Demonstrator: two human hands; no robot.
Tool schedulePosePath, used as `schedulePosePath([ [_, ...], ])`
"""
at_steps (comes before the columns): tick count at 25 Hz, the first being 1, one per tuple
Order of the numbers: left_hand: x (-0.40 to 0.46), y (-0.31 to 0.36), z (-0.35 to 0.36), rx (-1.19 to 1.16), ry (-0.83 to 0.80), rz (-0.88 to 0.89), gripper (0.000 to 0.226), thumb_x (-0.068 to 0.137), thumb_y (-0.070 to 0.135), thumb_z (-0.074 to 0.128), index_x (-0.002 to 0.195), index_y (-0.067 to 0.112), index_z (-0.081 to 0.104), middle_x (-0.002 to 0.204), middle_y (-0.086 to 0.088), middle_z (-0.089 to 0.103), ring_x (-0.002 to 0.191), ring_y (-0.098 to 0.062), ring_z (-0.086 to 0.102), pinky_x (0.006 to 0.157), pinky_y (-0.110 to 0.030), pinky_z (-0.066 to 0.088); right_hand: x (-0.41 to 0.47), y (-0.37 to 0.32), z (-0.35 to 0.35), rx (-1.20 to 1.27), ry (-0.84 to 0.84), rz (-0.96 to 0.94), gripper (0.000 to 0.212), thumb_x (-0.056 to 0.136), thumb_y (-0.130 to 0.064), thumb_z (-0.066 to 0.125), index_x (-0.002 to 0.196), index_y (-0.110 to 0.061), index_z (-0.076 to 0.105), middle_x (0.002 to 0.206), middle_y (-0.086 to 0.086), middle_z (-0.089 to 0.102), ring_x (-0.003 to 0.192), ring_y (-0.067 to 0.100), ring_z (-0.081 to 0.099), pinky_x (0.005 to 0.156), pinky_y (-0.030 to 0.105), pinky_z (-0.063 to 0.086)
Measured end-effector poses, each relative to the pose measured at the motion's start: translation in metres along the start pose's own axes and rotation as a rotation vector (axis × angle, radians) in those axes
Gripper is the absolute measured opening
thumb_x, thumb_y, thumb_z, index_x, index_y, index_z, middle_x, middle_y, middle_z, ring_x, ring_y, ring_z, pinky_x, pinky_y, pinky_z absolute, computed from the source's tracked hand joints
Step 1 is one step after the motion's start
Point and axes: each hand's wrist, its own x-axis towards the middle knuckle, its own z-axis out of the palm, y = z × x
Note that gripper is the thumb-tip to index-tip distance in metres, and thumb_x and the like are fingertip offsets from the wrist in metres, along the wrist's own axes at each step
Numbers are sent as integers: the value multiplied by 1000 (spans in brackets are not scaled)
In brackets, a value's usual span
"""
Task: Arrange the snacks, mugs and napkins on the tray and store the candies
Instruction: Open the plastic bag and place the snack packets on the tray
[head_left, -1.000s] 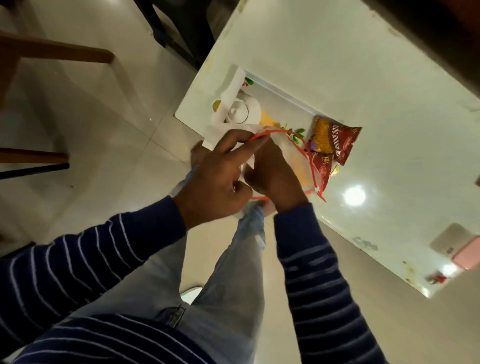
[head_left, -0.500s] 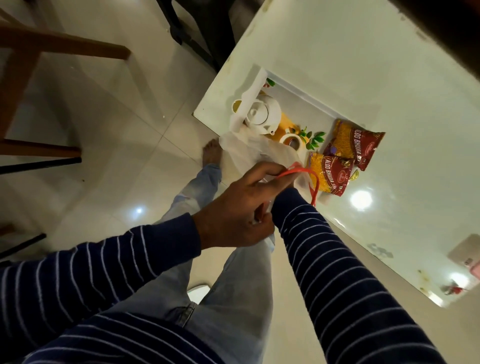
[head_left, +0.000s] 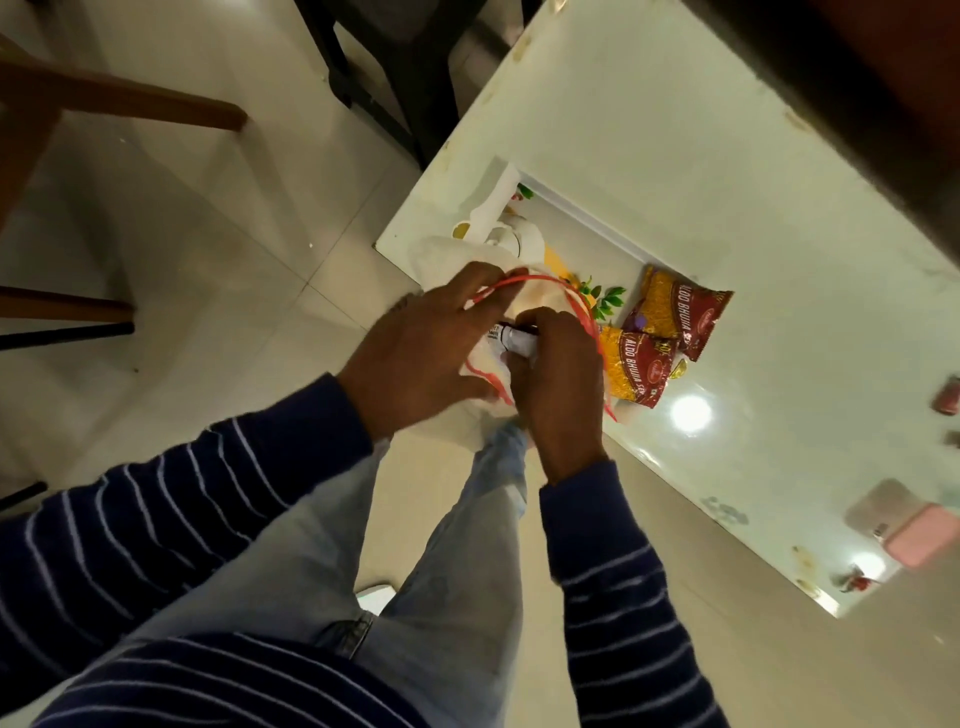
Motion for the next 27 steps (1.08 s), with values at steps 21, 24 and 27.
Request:
schedulePosePath([
  [21, -11, -57, -44, 262, 162, -120, 10, 80, 18, 71, 82, 12, 64, 91, -13, 66, 75, -32, 64, 62, -34, 48, 1, 159, -81, 419, 360, 65, 31, 76, -6, 83, 106, -7, 75, 104, 10, 74, 95, 21, 70, 82, 32, 57],
  [24, -18, -52, -44, 226, 293, -142, 7, 77, 18, 67, 77, 12, 63, 82, -10, 63, 65, -22, 58, 62, -27, 38, 37, 194, -56, 199, 102, -151, 33, 73, 12, 78, 103, -2, 74, 112, 13, 72, 106, 23, 67, 97, 34, 53],
  [27, -25, -51, -35, 200, 378, -111, 6, 78, 14, 62, 74, 9, 62, 76, -9, 61, 62, -14, 49, 64, -22, 35, 72, 216, -35, 16, -207, -277, 36, 75, 19, 71, 106, -1, 72, 118, 19, 68, 115, 35, 63, 103, 45, 49],
])
